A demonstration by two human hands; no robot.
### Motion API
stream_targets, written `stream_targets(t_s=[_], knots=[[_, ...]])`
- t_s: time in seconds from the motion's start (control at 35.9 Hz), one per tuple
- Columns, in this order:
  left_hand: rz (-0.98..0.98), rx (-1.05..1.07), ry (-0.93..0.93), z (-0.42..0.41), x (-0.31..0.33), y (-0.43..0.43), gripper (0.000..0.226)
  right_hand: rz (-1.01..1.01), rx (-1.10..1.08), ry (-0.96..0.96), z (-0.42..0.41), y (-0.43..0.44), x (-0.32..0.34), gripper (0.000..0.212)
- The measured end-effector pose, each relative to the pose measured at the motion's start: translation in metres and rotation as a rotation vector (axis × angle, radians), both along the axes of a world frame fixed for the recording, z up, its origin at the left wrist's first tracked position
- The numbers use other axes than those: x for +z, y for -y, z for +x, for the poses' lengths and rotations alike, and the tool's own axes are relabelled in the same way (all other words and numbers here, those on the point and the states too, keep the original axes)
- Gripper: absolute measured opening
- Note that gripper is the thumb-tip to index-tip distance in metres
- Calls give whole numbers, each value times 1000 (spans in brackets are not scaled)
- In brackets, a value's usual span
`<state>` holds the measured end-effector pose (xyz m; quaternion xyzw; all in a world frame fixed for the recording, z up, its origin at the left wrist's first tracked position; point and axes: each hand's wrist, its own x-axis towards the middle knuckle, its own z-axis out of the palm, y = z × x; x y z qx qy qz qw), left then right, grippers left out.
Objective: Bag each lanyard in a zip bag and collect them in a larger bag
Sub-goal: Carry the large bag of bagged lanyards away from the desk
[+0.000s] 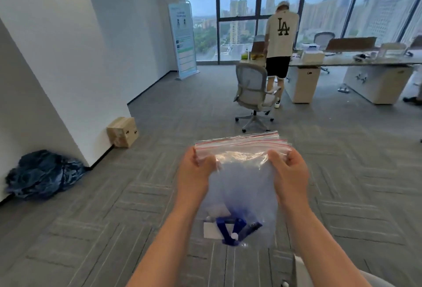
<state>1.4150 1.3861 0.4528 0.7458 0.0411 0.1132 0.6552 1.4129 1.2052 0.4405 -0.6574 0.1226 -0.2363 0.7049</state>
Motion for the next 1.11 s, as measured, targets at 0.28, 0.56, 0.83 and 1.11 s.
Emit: stream_targets(t_s=[0.28,0.56,0.83,1.11], knots=[[134,-82,-8,206,-10,78,8,37,-77,16,185,77,-15,20],[147,-206,31,384,-9,177,3,51,-235,-14,326,167,-9,14],[-1,-571,109,531,-26,313,6,11,-569,-44,426,278,-20,17],[-111,-984,60,618,-14,484,16,-35,-994,-64,465,395,-3,14]])
